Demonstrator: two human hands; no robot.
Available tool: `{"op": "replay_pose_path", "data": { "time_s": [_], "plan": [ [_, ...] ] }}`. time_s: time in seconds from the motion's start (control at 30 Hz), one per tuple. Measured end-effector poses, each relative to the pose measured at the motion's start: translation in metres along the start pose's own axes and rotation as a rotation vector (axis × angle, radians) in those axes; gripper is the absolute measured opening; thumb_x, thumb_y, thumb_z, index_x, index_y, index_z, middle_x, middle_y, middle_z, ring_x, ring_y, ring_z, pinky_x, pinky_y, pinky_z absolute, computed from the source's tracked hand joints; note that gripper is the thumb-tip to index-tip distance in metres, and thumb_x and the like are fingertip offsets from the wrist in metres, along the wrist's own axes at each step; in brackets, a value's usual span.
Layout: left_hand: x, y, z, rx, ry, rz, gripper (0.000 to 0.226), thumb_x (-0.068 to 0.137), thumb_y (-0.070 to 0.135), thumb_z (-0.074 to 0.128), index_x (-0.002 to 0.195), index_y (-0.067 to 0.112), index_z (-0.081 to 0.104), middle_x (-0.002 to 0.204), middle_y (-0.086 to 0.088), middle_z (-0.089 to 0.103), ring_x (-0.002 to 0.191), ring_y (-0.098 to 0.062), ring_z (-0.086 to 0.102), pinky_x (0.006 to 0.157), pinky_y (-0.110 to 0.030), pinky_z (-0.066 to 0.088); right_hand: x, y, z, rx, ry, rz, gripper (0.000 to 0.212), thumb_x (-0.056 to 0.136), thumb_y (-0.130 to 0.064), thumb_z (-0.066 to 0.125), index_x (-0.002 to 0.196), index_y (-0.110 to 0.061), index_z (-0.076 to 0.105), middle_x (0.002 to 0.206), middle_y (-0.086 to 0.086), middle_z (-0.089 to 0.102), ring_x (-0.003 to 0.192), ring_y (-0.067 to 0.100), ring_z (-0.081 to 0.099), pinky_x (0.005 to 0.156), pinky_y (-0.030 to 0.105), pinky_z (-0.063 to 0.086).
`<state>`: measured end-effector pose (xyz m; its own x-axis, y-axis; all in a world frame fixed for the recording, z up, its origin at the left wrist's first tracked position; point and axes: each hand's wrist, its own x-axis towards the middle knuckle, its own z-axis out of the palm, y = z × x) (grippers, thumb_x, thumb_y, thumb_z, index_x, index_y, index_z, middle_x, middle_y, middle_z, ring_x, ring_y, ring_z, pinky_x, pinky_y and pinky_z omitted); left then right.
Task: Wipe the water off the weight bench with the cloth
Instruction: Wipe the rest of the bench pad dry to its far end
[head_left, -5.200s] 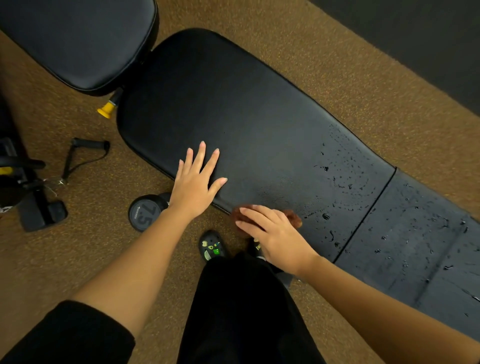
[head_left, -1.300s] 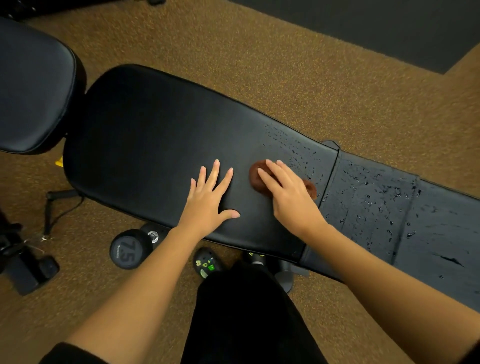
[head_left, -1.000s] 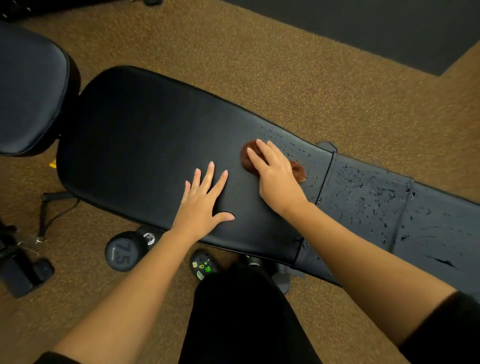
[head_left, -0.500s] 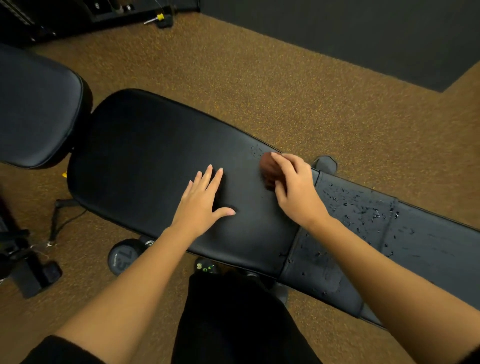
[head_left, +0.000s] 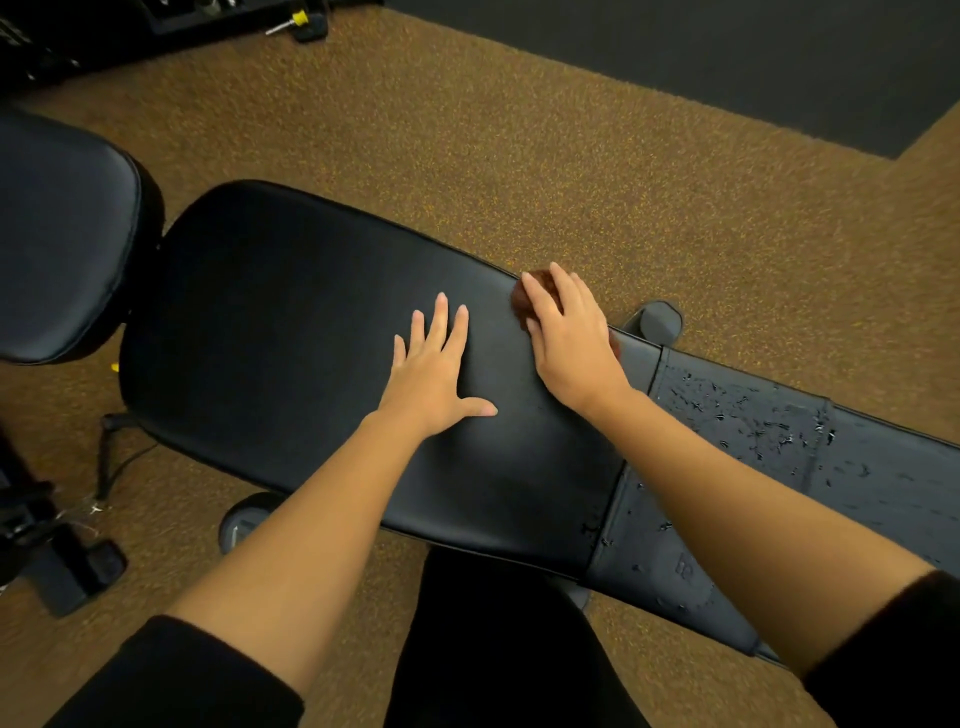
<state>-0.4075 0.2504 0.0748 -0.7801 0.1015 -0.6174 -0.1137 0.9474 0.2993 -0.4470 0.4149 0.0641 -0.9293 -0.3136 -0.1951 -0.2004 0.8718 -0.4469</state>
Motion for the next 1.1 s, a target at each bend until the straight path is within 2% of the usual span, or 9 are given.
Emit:
{"op": "replay_pose_path", "data": {
  "time_s": [0.13,0.33,0.57,0.73,0.83,0.97,1.1],
  "plan": [
    [0.0,-0.006,0.004,-0.022,0.02,0.023,0.116,0.073,0.055,0.067,0.147,0.019,-0.014,0.154,-0.005,-0.025,0.141,-0.032,-0.017,0.114,-0.051,0.0,0.017,-0.016,0.017,0.012,-0.01,-0.055,0.048,0.097,-0.011,0.042,0.144,-0.01,0.032,0.152,0.017,0.023,0.141,0.037,0.015,0.114,0.045,0.015],
    [0.0,-0.008,0.008,-0.037,0.025,0.046,0.114,0.074,0.055,0.066,0.147,0.018,-0.014,0.153,-0.006,-0.027,0.141,-0.033,-0.019,0.113,-0.051,-0.002,-0.025,0.002,0.01,-0.037,-0.023,-0.206,0.055,0.084,0.004,0.057,0.137,-0.005,0.045,0.146,0.02,0.036,0.137,0.041,0.027,0.111,0.046,0.021],
    [0.001,-0.008,0.009,-0.019,0.022,0.051,0.114,0.075,0.057,0.064,0.146,0.017,-0.016,0.152,-0.007,-0.028,0.14,-0.035,-0.019,0.113,-0.052,-0.001,0.008,0.006,0.01,0.036,0.047,-0.025,0.047,0.089,0.001,0.05,0.136,-0.002,0.044,0.142,0.027,0.036,0.131,0.046,0.033,0.107,0.056,0.03],
    [0.001,-0.01,0.009,-0.026,0.021,0.057,0.114,0.075,0.058,0.063,0.146,0.017,-0.016,0.152,-0.007,-0.028,0.14,-0.034,-0.019,0.113,-0.052,-0.001,-0.01,-0.011,0.017,-0.024,-0.01,-0.112,0.058,0.086,0.004,0.055,0.14,-0.006,0.038,0.149,0.021,0.029,0.139,0.04,0.021,0.112,0.043,0.018],
    [0.001,-0.011,0.009,-0.021,0.02,0.059,0.114,0.075,0.058,0.062,0.146,0.018,-0.016,0.152,-0.007,-0.028,0.141,-0.034,-0.019,0.113,-0.051,-0.001,-0.041,-0.005,0.012,-0.079,-0.012,-0.127,0.064,0.08,0.006,0.061,0.139,-0.005,0.039,0.148,0.021,0.03,0.138,0.04,0.024,0.108,0.042,0.021],
    [0.001,-0.01,0.006,-0.027,0.008,0.057,0.113,0.075,0.057,0.063,0.146,0.017,-0.016,0.152,-0.007,-0.028,0.14,-0.034,-0.019,0.113,-0.052,-0.002,-0.046,0.012,0.003,-0.085,0.056,0.043,0.058,0.083,0.007,0.055,0.138,-0.003,0.04,0.145,0.026,0.033,0.134,0.044,0.029,0.105,0.053,0.031],
    [0.001,-0.008,0.004,-0.033,-0.005,0.046,0.113,0.076,0.055,0.064,0.147,0.017,-0.015,0.152,-0.006,-0.028,0.14,-0.034,-0.02,0.113,-0.053,-0.002,-0.04,0.007,0.005,-0.072,0.093,0.147,0.058,0.088,0.005,0.047,0.143,-0.004,0.031,0.149,0.024,0.025,0.139,0.04,0.019,0.11,0.049,0.023]
  ]
}}
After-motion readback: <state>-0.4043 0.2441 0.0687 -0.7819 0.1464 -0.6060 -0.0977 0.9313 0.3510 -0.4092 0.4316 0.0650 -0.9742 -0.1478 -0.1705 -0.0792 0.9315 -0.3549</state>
